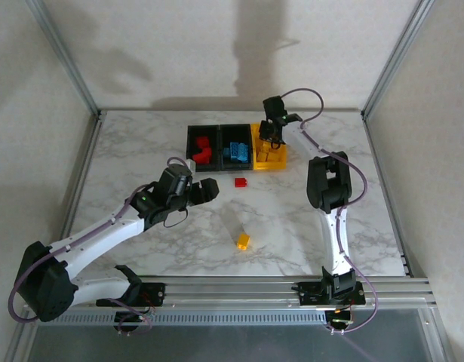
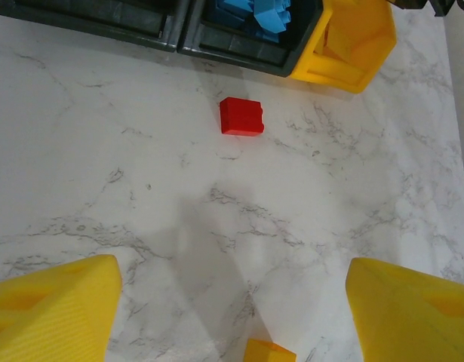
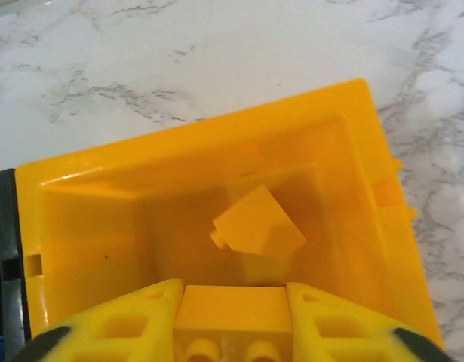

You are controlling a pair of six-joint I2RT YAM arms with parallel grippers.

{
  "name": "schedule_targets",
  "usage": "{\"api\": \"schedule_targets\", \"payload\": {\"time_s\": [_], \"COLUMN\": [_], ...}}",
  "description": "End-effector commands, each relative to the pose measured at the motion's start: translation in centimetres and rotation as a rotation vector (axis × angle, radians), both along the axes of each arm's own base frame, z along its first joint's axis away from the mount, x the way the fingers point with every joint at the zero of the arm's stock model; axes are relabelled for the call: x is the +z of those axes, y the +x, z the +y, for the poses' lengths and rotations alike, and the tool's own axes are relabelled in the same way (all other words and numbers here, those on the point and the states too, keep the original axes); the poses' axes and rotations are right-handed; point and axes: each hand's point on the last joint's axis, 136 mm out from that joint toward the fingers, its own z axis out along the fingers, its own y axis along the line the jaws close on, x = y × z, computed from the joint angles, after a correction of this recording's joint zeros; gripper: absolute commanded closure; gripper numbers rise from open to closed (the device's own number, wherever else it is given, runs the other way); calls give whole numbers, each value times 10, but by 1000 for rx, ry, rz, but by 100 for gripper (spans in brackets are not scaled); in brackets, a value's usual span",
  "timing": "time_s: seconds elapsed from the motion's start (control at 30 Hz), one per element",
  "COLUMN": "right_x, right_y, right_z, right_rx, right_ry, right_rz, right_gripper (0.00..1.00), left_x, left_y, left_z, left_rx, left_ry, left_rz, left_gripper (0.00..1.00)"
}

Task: Sort the legos into containers by color
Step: Place the lego in the container, then pick up the lego from the middle-left of the table.

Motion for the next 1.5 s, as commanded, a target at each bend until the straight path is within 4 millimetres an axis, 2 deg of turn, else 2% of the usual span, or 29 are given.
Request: {"api": "schedule_targets", "payload": {"time_s": [0.0,0.1,0.23,0.4,0.57,0.7,0.8,0.93,0.97,1.03,1.17,1.3,1.47], "right_x": [11,25,54,88,96,92,90,93,90,85,68,53,48], "right_y": [3,-1,-11,-41,-80,-109,-132,-169,-179,-196,-221,-233,-236], "right_z": [6,3,-3,-5,-4,-2,9,36,42,51,57,54,51], "right_rx": [6,4,1,20,49,75,125,242,263,298,325,314,305], "right_ry": [21,20,21,49,60,63,99,162,173,201,208,226,231], "right_rz": [-3,-27,-73,-134,-142,-129,-124,-144,-139,-123,-84,-58,-55], "right_gripper": [54,47,46,46,46,46,46,45,44,44,44,44,44], "left_x": [-3,-4,-6,-9,-14,-14,-21,-39,-41,-44,-59,-84,-109], "left_y": [0,2,3,3,2,2,3,5,5,5,8,13,19], "left_z": [1,-1,-2,-1,2,14,38,86,100,129,167,189,193], "left_rx": [6,-1,-6,1,9,53,149,303,346,431,488,490,432], "left_ry": [11,24,31,30,48,76,122,200,232,313,436,533,573], "left_rz": [11,14,15,19,34,36,62,137,149,155,209,286,370], "left_gripper": [23,22,22,22,22,22,21,20,19,8,6,2,2]}}
